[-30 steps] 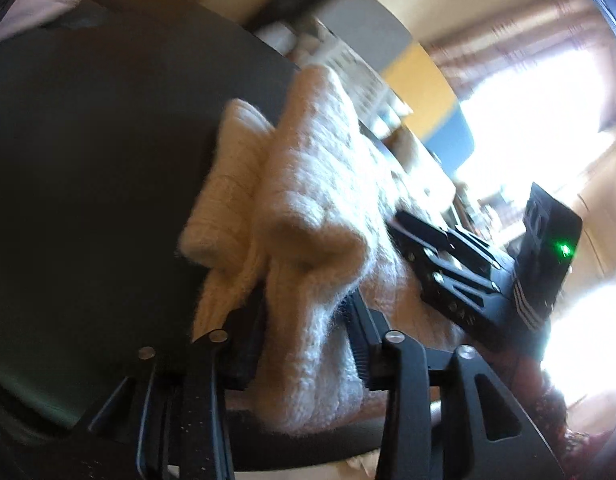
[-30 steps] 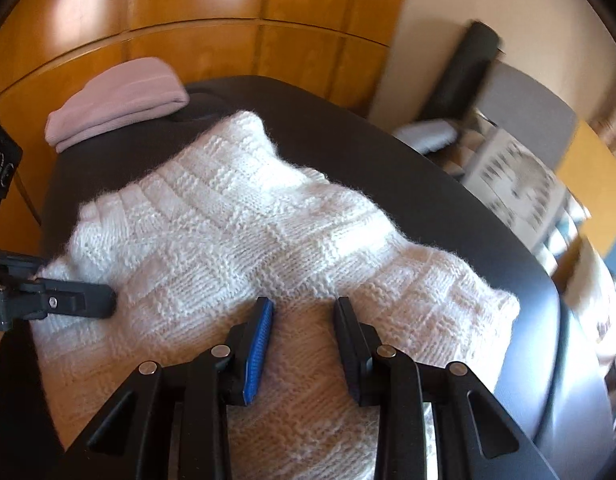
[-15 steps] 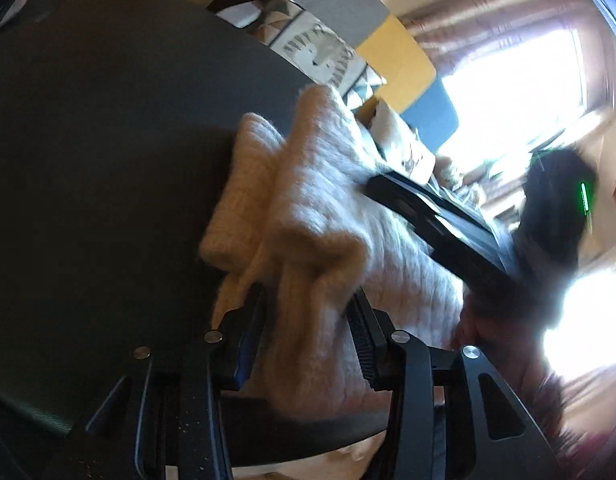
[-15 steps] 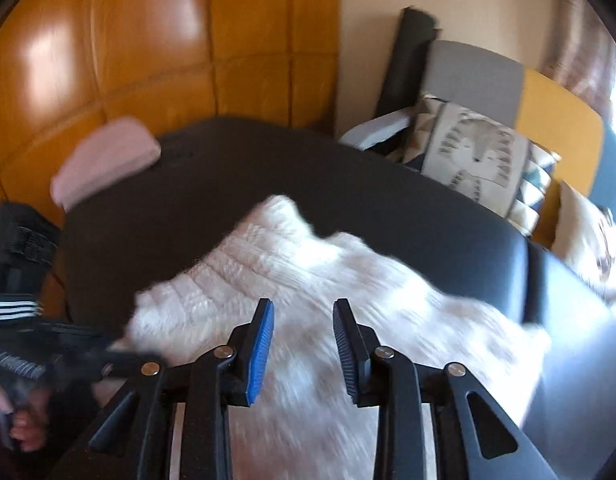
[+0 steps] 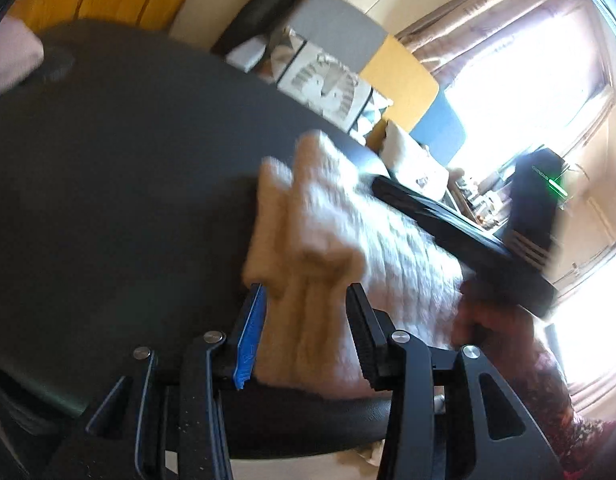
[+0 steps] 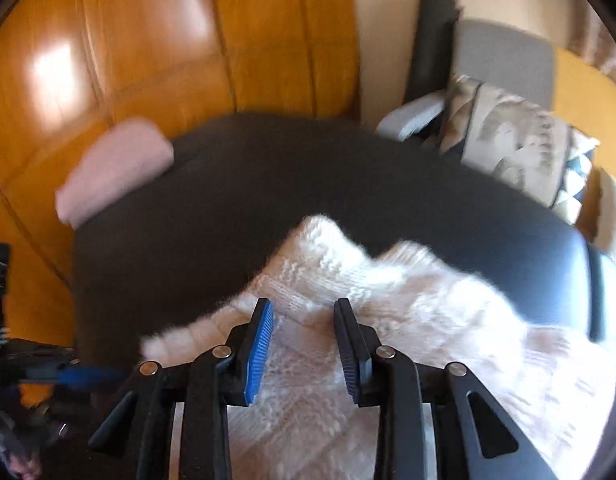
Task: Fold clothes
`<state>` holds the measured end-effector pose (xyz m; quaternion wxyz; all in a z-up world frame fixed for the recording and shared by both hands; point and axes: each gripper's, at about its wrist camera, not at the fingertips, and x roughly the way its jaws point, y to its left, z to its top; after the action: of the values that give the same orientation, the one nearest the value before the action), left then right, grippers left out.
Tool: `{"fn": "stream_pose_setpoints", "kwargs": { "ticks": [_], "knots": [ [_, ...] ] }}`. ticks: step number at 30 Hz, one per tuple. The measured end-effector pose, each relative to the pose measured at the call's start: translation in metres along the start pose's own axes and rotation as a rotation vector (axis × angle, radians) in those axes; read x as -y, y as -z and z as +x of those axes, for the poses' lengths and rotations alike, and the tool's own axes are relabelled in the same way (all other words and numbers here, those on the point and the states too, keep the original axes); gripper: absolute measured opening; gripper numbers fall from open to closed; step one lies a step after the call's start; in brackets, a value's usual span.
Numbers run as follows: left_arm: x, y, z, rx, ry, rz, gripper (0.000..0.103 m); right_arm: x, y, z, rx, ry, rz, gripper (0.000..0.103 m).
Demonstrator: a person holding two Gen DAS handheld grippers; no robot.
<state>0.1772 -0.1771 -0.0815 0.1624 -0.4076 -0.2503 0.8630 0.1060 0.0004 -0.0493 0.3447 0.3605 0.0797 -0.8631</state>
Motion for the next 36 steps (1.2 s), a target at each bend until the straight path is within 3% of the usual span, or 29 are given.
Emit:
{"fn": "stream_pose_setpoints", "kwargs": {
  "ticks": [3, 7, 9, 13, 15, 17, 24, 28, 32, 34, 36],
  "knots": [
    [0.004, -0.014, -0.010, 0.072, -0.027, 0.039, 0.045, 0.010, 0.010, -0.061, 0.136, 0.026, 0.032, 0.031],
    [0.036, -0.031, 0.014, 0.068, -0.026, 0.140, 0.045, 0.049, 0.039, -0.105, 0.121, 0.128, 0.138, 0.031],
    [0.061, -0.033, 0.037, 0.039, -0.042, 0.231, 0.045, 0.068, 0.058, -0.112, 0.097, 0.122, 0.221, 0.029],
    [0.099, -0.024, 0.088, -0.001, -0.152, 0.404, 0.045, 0.079, 0.075, -0.098, 0.040, 0.147, 0.223, 0.028],
    [0.100, -0.020, 0.109, -0.021, -0.263, 0.424, 0.045, 0.075, 0.077, -0.088, 0.024, 0.174, 0.192, 0.028],
    [0.086, -0.017, 0.126, -0.072, -0.288, 0.399, 0.045, 0.077, 0.079, -0.079, -0.013, 0.200, 0.179, 0.028],
    [0.075, -0.009, 0.121, -0.043, -0.276, 0.438, 0.052, 0.088, 0.082, -0.058, -0.026, 0.174, 0.213, 0.028],
    [0.065, -0.023, 0.104, -0.048, -0.194, 0.330, 0.052, 0.092, 0.084, -0.074, 0.026, 0.122, 0.227, 0.030],
    [0.053, -0.047, 0.088, -0.015, -0.152, 0.214, 0.053, 0.104, 0.097, -0.111, 0.113, 0.102, 0.353, 0.036],
    [0.041, -0.054, 0.086, -0.027, -0.161, 0.166, 0.063, 0.114, 0.107, -0.123, 0.130, 0.066, 0.435, 0.038],
    [0.024, -0.059, 0.087, -0.074, -0.140, 0.087, 0.065, 0.124, 0.118, -0.128, 0.108, 0.031, 0.513, 0.043]
  ]
}}
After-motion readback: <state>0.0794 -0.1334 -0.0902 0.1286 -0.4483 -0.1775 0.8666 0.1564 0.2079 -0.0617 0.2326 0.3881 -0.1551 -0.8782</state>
